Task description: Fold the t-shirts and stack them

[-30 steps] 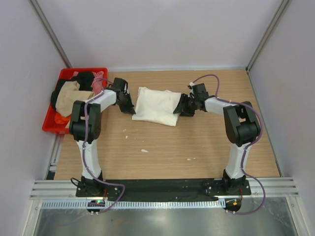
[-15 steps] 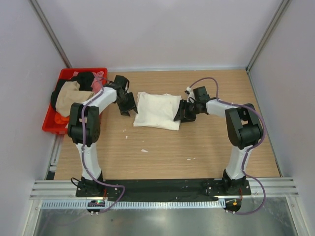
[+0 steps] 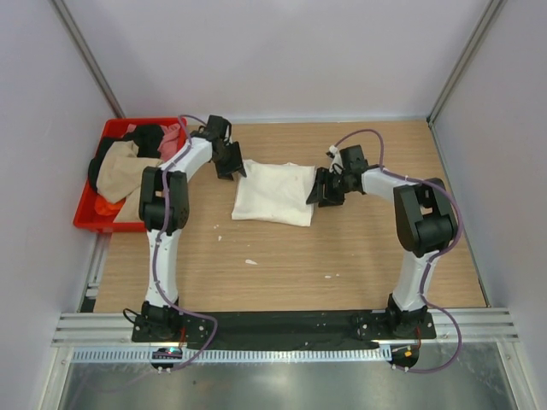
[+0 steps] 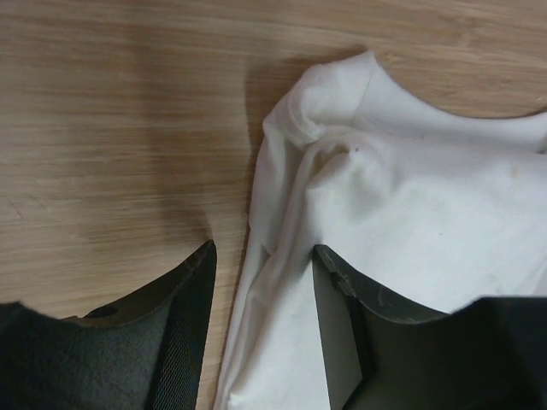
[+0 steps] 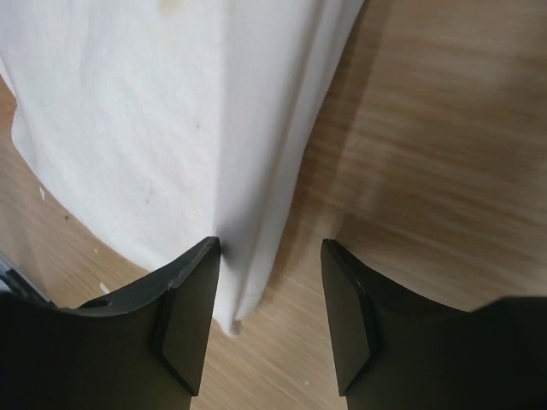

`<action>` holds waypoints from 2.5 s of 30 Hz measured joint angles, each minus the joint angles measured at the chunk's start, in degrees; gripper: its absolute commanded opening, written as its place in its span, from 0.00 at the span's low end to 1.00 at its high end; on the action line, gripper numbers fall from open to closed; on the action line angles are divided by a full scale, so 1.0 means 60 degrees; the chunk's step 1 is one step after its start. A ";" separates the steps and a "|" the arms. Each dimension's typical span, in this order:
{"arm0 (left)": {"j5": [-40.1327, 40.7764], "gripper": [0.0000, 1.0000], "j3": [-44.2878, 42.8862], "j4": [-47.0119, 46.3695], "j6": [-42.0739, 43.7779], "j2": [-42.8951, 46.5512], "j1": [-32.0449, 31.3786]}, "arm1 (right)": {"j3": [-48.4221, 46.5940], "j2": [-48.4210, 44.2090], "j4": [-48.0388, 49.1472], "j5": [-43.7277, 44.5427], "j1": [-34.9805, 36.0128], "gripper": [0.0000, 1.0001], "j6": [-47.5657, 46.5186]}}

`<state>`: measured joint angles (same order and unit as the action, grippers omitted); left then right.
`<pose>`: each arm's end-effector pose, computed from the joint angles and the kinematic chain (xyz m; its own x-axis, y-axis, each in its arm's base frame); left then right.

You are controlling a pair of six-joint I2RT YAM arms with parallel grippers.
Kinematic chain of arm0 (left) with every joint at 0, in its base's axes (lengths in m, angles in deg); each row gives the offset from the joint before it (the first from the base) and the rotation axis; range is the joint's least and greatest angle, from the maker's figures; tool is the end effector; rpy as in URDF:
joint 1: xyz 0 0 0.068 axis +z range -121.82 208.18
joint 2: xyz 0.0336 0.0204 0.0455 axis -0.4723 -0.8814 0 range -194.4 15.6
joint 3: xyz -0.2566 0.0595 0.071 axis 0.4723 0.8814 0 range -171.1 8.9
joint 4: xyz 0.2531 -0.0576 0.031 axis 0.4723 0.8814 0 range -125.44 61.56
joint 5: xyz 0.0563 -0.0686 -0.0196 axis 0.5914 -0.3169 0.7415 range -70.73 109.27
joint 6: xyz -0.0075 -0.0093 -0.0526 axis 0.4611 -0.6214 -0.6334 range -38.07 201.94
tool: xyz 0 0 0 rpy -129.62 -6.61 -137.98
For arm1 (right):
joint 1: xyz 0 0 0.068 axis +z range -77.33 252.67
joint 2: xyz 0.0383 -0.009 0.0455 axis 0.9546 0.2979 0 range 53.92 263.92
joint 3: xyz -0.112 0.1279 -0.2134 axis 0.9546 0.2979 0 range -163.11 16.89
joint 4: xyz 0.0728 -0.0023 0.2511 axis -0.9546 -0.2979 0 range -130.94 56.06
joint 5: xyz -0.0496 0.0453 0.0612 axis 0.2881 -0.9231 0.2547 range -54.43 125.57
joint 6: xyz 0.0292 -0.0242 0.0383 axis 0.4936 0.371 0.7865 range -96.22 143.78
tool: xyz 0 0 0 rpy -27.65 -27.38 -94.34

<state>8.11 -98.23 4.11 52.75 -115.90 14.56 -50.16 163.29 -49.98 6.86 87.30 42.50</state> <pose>0.4753 -0.1223 0.1669 -0.9151 -0.2704 -0.2991 -0.1517 0.9182 -0.3660 0.3675 0.1136 0.1525 -0.9295 0.0483 -0.3656 -0.1763 0.8125 0.5557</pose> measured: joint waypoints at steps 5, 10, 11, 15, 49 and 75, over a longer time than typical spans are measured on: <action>0.0000 0.42 -0.0732 -0.0058 0.0189 -0.0328 0.0142 | -0.1311 0.0827 0.0033 0.0146 -0.0335 0.57 0.0036; -0.0149 0.16 -0.0845 -0.0200 0.0189 -0.0627 0.0240 | -0.2845 0.2069 0.0087 0.0015 -0.0415 0.56 0.0080; -0.0219 0.08 -0.0845 -0.0229 0.0175 -0.0634 0.0255 | -0.3042 0.2211 0.0080 -0.0033 -0.0415 0.54 0.0076; -0.0583 0.00 -0.0841 -0.0379 -0.0073 -0.0688 0.0350 | -0.3756 0.2688 -0.0055 0.0080 -0.0412 0.38 0.0022; -0.1235 0.56 0.3304 0.0244 -0.0743 0.4462 0.0200 | -1.0116 0.5311 -0.4809 0.4430 -0.3366 0.01 -0.4863; -0.1545 0.58 0.3541 0.0317 -0.0306 0.5085 -0.0896 | -1.2724 0.7610 -0.1217 0.7169 -0.4233 0.02 -0.7876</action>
<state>-1.16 -76.99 6.01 50.91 -85.39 9.18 -126.51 208.94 -57.28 49.88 61.90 -4.76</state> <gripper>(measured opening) 0.577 0.048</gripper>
